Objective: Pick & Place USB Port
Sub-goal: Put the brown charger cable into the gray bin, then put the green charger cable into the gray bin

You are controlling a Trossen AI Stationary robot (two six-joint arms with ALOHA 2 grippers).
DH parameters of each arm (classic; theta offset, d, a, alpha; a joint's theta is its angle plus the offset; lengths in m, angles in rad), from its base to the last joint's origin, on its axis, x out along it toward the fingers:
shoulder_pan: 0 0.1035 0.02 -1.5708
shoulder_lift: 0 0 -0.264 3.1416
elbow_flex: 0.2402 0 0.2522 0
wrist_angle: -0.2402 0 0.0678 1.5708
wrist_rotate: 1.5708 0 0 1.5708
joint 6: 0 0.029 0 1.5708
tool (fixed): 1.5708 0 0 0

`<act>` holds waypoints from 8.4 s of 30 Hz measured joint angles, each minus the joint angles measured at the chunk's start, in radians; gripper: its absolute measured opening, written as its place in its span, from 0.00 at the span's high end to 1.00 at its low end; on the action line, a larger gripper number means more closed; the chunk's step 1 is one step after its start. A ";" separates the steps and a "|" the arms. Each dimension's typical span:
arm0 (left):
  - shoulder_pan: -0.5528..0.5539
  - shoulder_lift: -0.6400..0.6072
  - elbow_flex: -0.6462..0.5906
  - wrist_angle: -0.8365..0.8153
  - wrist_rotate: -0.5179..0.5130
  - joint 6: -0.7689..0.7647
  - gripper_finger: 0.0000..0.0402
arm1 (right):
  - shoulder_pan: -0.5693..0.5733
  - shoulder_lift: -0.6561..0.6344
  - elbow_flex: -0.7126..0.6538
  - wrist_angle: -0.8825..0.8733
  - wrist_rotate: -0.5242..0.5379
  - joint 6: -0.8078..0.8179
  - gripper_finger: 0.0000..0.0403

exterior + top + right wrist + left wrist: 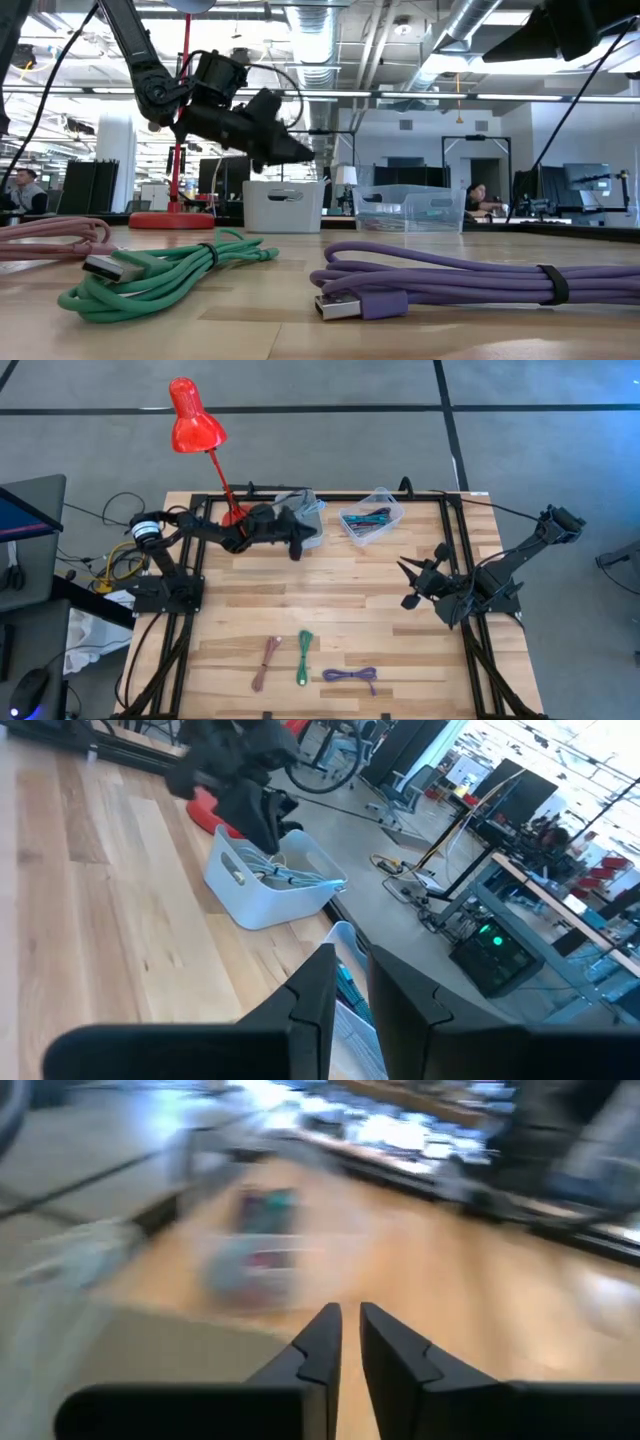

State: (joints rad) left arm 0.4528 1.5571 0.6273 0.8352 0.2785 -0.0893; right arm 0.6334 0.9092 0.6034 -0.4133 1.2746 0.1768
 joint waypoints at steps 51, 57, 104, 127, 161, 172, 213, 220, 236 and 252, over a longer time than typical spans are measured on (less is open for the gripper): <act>-0.561 -0.390 -0.002 -1.194 0.193 -0.555 0.95 | -0.015 0.000 0.000 0.010 -0.019 0.027 0.87; -0.603 -0.281 -0.002 -1.195 0.196 -0.684 0.86 | -0.015 0.000 0.000 0.010 -0.020 0.027 0.87; -0.758 -0.158 -0.002 -0.983 0.104 -0.713 0.97 | -0.015 0.000 0.000 -0.028 -0.021 0.026 0.87; -0.654 -0.492 -0.001 -0.879 -0.259 -0.392 0.98 | -0.014 0.000 0.000 -0.036 -0.018 0.026 0.87; 0.028 -0.633 0.000 -0.612 -0.390 0.154 0.98 | -0.014 0.000 0.000 -0.035 -0.017 0.034 0.87; 0.185 -0.402 0.000 -0.540 -0.193 0.027 0.98 | -0.014 0.000 0.000 -0.035 -0.017 0.034 0.87; 0.011 -0.386 -0.001 -0.515 -0.049 -0.097 0.82 | -0.014 0.000 0.000 -0.035 -0.017 0.034 0.87; -0.191 -0.394 -0.001 -0.552 -0.047 -0.160 0.78 | -0.014 0.000 0.000 -0.036 -0.017 0.034 0.87; -0.446 -0.394 -0.001 -0.792 -0.156 -0.449 0.63 | -0.014 0.000 0.000 -0.036 -0.017 0.034 0.87; -0.626 -0.296 -0.001 -0.883 -0.159 -0.634 0.59 | -0.014 0.000 0.000 -0.036 -0.017 0.034 0.87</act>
State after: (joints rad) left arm -0.1731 1.2609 0.6266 -0.0477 0.1190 -0.7235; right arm 0.6190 0.9092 0.6033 -0.4492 1.2572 0.2111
